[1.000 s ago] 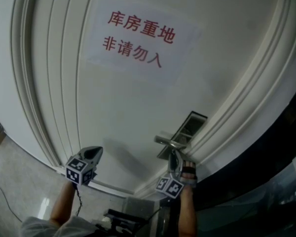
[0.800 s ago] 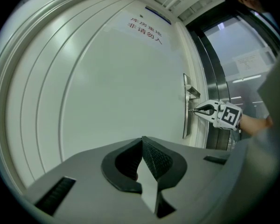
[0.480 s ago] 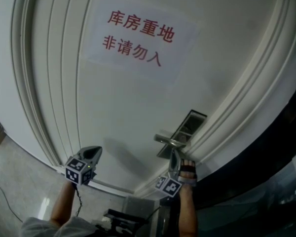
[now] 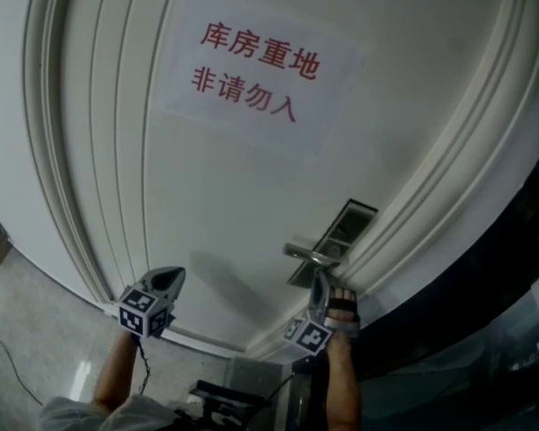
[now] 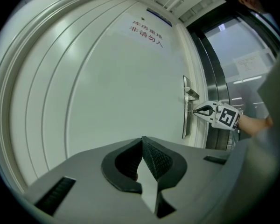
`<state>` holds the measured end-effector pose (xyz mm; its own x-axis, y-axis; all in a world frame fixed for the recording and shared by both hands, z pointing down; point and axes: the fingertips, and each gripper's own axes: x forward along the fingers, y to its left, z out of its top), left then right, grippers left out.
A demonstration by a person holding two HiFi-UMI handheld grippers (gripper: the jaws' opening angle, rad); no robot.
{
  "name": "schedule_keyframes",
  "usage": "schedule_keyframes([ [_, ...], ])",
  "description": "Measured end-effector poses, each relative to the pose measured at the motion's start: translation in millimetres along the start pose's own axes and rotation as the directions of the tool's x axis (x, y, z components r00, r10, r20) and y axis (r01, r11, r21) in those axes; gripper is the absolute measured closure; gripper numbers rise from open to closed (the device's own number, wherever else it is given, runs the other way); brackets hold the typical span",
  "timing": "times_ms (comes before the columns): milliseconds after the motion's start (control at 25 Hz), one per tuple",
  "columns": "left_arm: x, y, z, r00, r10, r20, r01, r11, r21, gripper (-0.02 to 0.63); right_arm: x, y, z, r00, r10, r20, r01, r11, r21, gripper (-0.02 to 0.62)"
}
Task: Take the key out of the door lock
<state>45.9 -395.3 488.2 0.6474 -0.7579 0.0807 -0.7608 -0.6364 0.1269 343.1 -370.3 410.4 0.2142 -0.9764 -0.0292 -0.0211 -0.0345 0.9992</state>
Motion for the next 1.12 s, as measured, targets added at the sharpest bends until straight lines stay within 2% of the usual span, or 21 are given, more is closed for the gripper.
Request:
schedule_keyframes([
  [520,-9.0,6.5,1.8,1.0,0.007,0.009,-0.007,1.0,-0.005,0.601,-8.3,-0.8,0.1,1.0,0.007,-0.019,-0.008,1.0,-0.02,0.575],
  [1120,-19.8,8.7,1.1,1.0,0.022,0.014,-0.022,1.0,0.001,0.601,-10.9,-2.0,1.2,1.0,0.005,-0.017,-0.005,1.0,0.031,0.575],
])
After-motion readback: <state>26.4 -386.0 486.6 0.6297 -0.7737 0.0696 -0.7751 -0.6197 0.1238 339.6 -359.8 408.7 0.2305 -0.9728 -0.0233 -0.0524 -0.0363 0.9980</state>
